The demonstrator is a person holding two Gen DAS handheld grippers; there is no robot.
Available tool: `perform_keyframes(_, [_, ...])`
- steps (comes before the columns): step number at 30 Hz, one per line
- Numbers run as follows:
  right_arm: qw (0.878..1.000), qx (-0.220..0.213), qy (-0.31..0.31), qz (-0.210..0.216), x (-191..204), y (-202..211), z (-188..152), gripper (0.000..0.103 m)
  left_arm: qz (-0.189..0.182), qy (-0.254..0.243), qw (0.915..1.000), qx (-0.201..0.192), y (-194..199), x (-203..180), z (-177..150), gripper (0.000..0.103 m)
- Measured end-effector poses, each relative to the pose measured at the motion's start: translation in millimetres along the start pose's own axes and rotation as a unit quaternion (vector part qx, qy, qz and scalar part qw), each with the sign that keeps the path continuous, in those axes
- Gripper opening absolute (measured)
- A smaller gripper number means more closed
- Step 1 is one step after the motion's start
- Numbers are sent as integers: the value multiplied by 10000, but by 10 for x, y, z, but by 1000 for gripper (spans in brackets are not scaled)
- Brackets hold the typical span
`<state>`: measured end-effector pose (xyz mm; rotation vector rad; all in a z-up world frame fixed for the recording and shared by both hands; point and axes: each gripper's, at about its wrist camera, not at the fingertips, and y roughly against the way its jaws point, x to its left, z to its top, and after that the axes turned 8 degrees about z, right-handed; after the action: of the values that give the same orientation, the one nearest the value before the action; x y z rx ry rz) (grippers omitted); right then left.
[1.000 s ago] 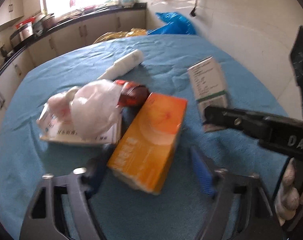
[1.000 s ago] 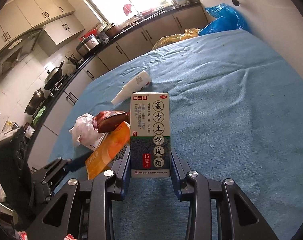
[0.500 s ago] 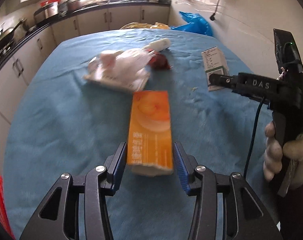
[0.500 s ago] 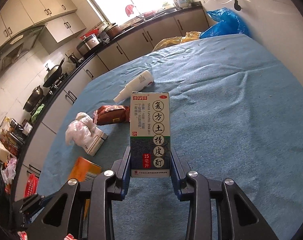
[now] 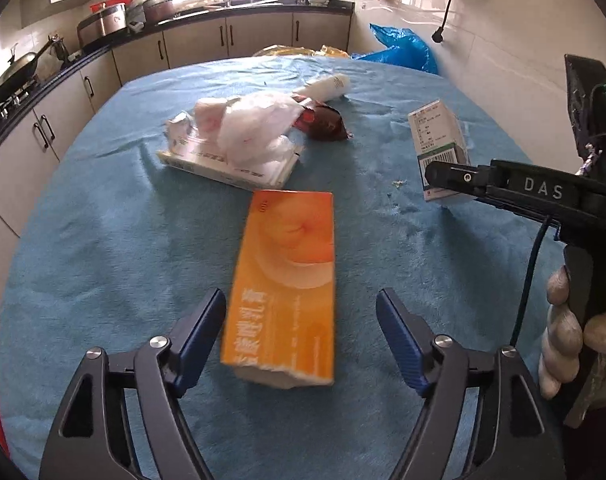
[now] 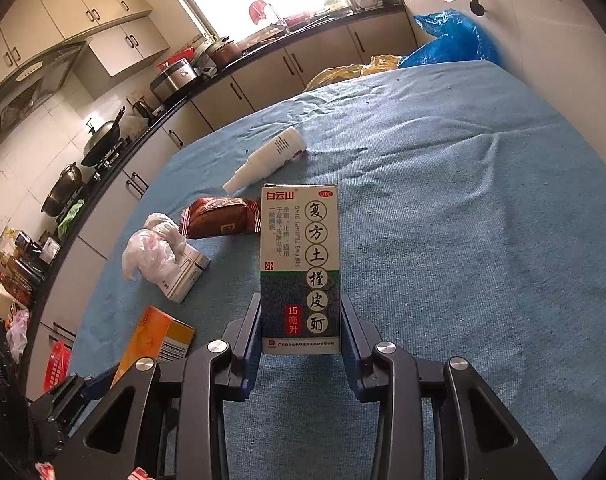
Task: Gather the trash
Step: 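Lift orange box with left tool while right tool carries medicine box toward basket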
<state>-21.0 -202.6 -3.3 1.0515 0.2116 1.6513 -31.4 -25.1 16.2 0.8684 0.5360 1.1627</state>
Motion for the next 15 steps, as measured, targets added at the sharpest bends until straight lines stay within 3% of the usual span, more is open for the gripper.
perform_keyframes(8, [10000, 10, -73, 39, -4, -7, 3, 38, 190, -2, 9998, 36, -29, -70, -32, 80])
perform_keyframes(9, [10000, 5, -75, 41, -13, -4, 2, 38, 222, 39, 9997, 33, -18, -62, -37, 73])
perform_keyframes(10, [10000, 0, -77, 41, -14, -1, 2, 38, 294, 70, 9995, 12, 0, -52, -40, 52])
perform_keyframes(11, [10000, -8, -76, 34, -12, 1, 1, 38, 376, 70, 9993, 6, 21, -41, -41, 45])
perform_keyframes(15, [10000, -40, -86, 23, -14, 29, -9, 38, 168, 303, 9994, -27, 150, 28, -86, 44])
